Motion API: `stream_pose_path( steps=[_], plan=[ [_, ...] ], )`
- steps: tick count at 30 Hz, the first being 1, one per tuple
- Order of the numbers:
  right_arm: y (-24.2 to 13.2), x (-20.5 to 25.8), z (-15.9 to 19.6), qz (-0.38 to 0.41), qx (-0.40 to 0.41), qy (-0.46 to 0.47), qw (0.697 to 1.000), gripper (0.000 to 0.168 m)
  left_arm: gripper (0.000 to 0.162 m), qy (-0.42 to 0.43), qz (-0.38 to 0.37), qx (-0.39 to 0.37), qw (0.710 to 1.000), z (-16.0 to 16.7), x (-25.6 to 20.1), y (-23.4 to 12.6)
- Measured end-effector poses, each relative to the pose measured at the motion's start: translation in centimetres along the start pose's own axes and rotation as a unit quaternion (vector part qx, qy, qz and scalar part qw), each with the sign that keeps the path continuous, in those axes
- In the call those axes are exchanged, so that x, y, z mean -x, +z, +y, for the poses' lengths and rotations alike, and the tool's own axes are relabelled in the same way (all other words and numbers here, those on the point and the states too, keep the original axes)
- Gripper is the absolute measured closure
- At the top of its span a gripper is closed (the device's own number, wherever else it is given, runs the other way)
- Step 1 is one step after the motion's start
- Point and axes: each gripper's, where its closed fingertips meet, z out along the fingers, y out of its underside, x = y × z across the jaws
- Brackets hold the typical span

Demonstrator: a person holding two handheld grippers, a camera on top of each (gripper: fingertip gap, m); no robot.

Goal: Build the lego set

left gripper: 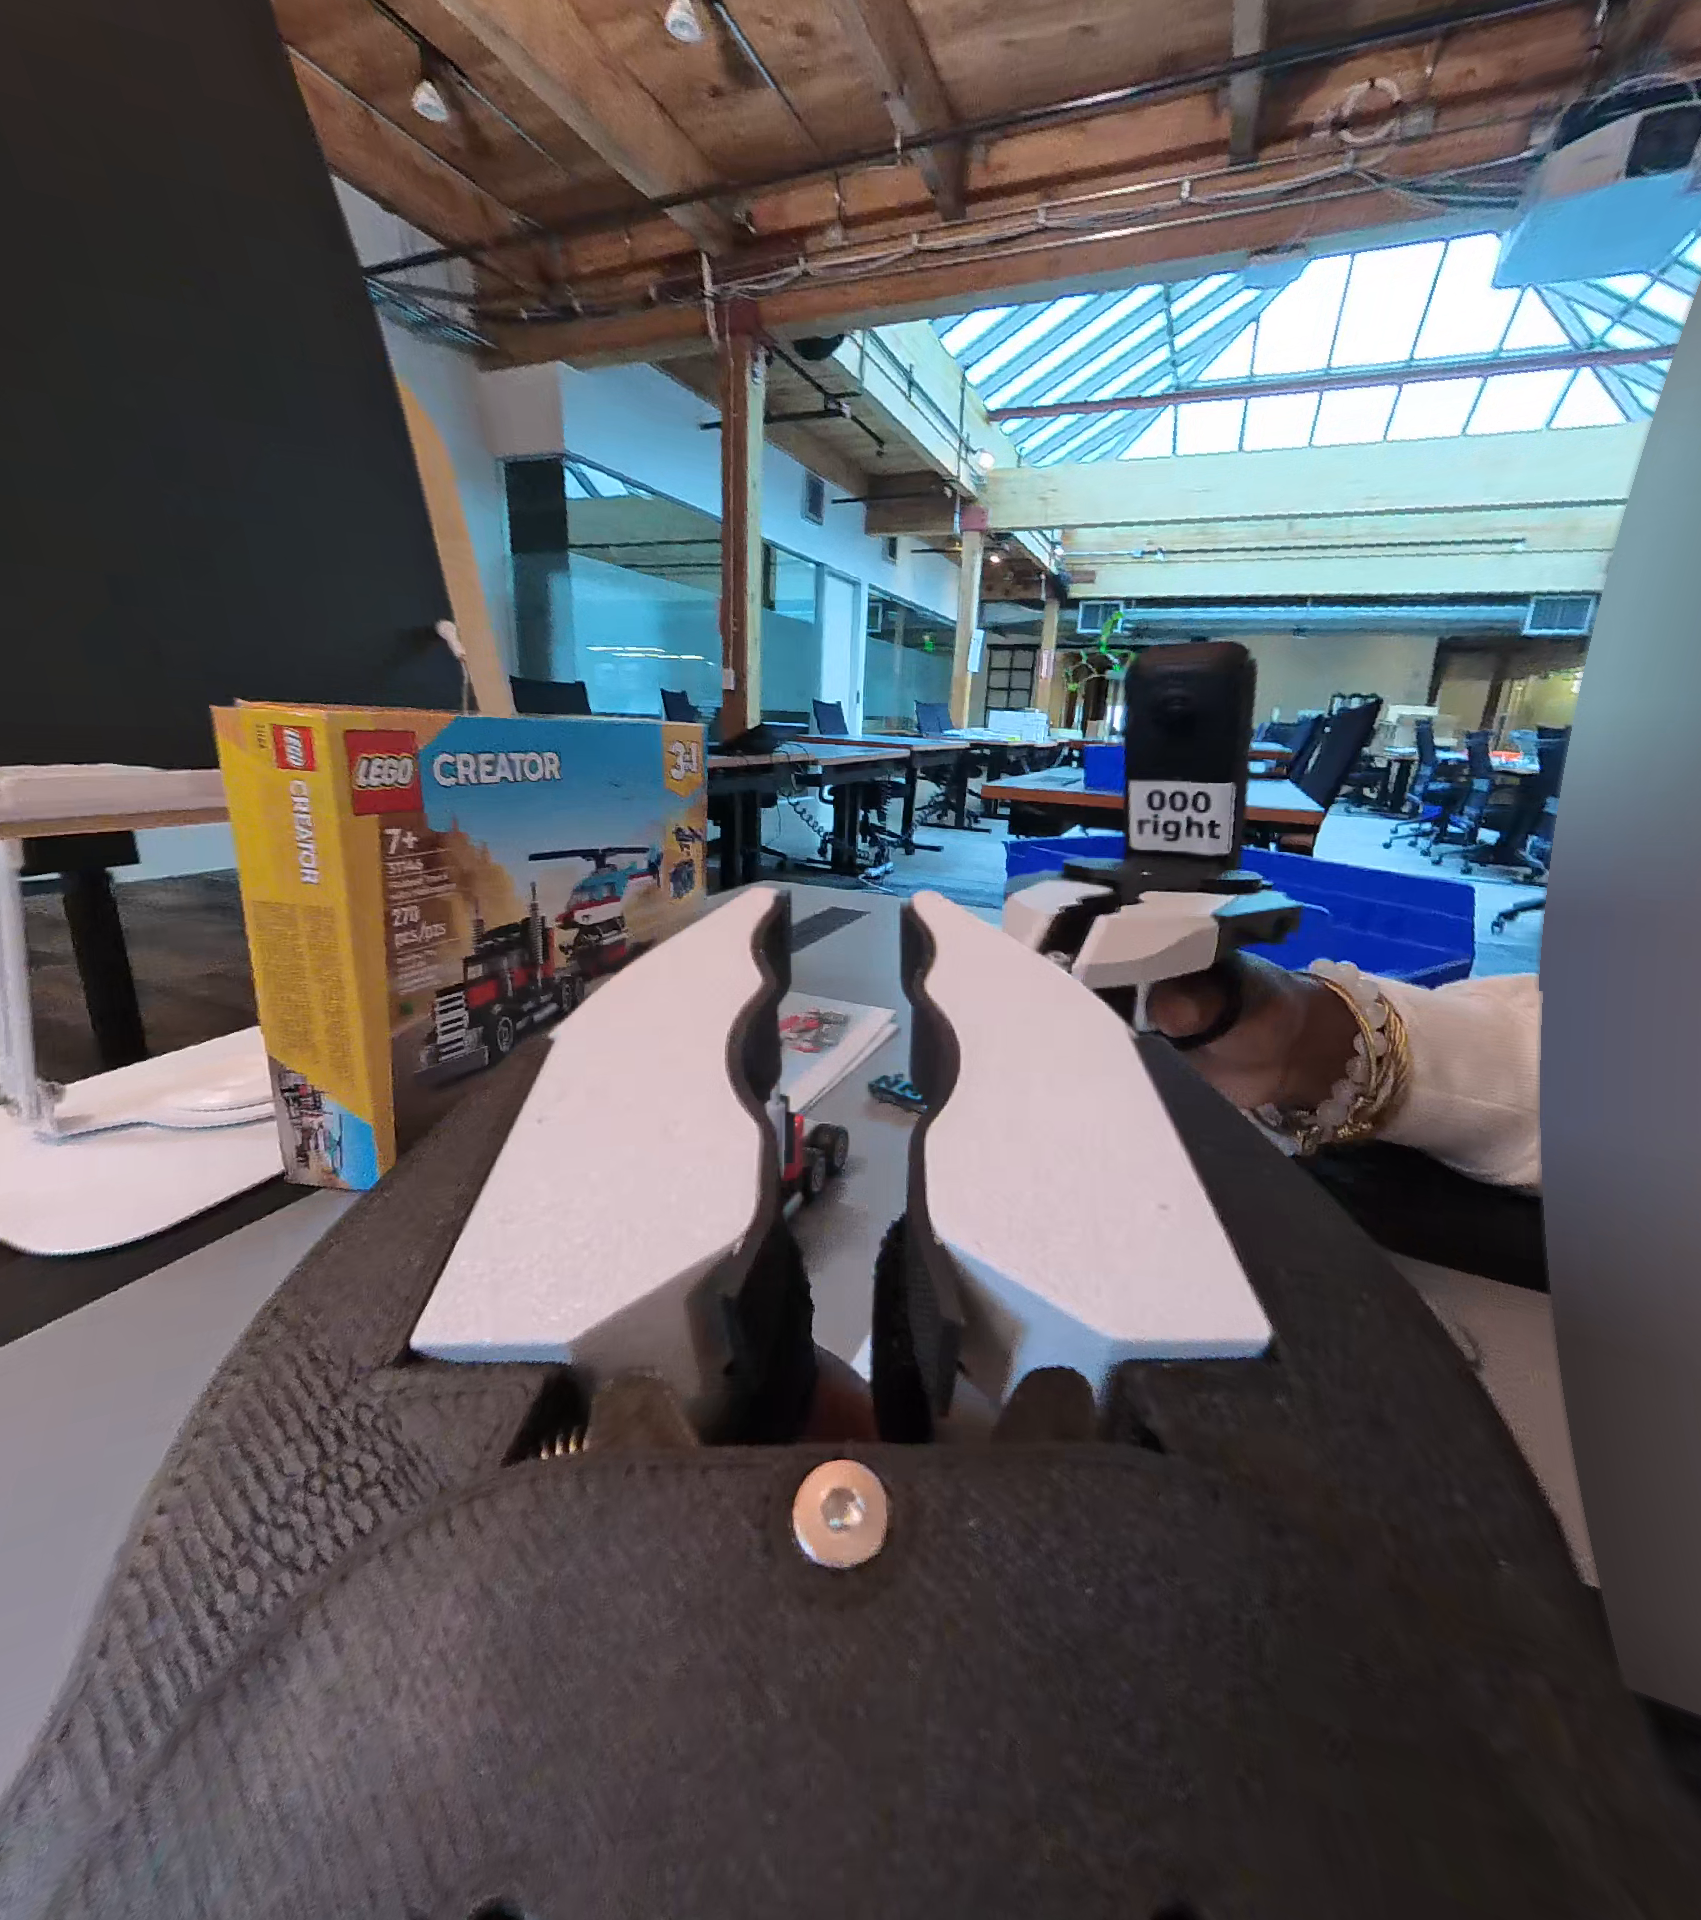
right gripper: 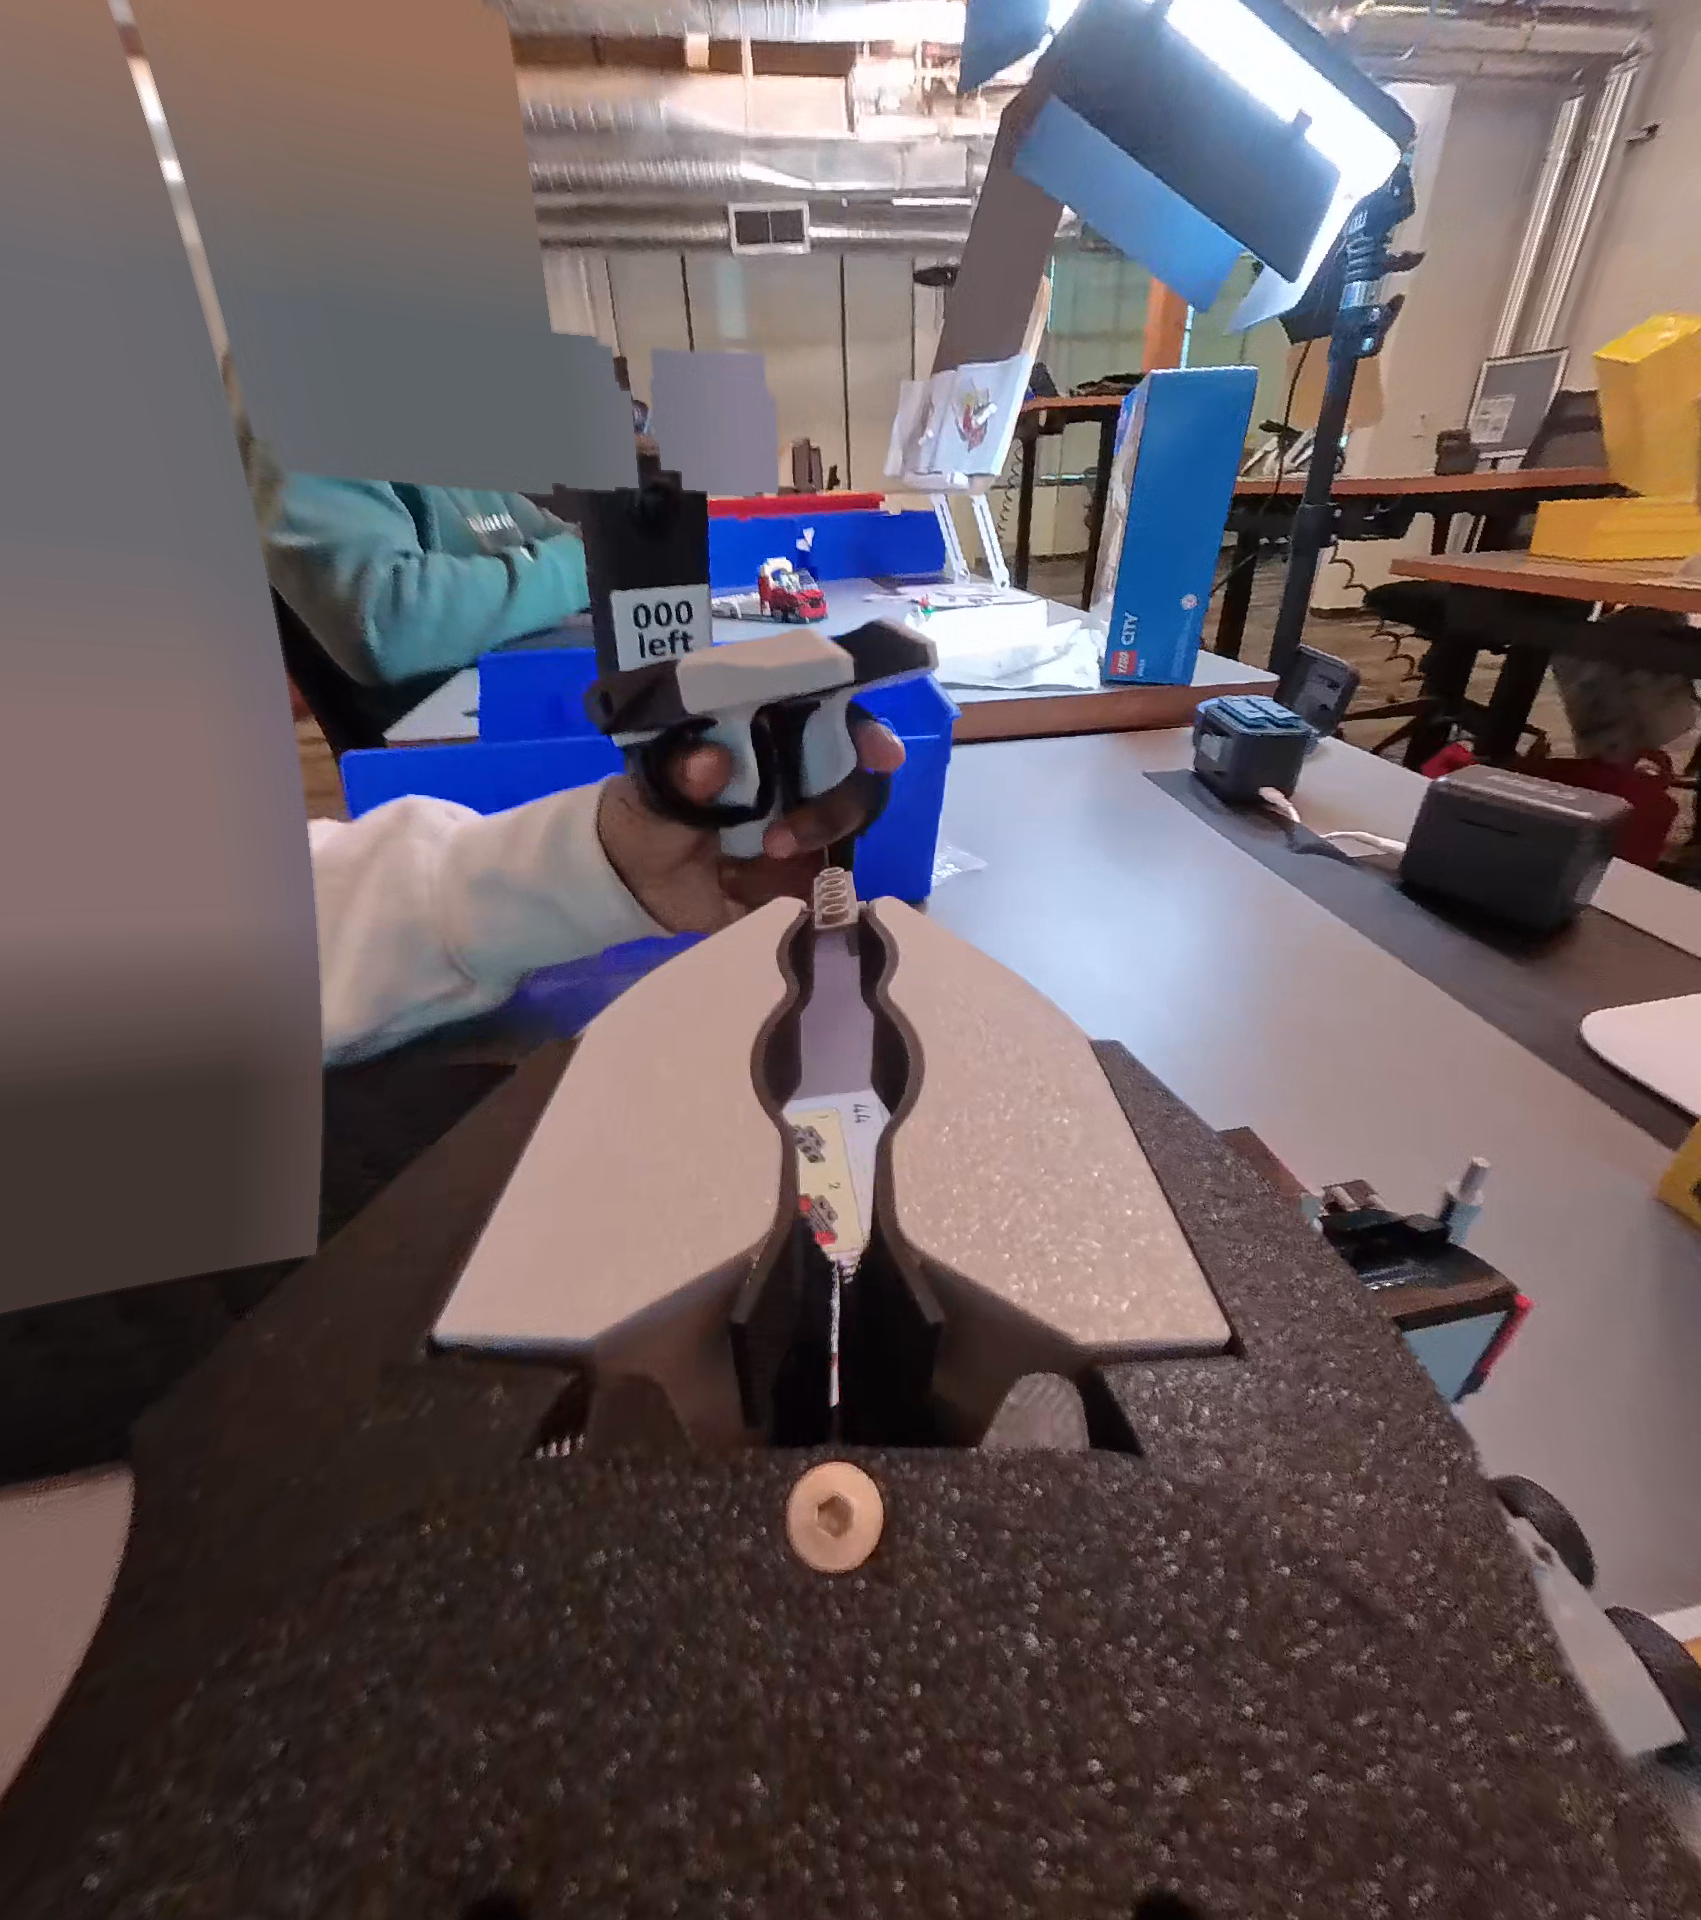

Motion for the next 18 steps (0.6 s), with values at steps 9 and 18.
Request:
stream_pose_path(
  steps=[9,18],
  plan=[
    [0.2,0.0,0.9,0.006,0.028,-0.023,0.999,0.16,0.144,-0.012,0.011,0.016,1.0,0.7,-0.2,0.1],
    [0.1,-0.2,1.0,0.013,0.03,-0.022,0.999,0.16,0.144,0.0,0.036,0.052,0.998,1.9,-1.2,0.7]
  ],
)
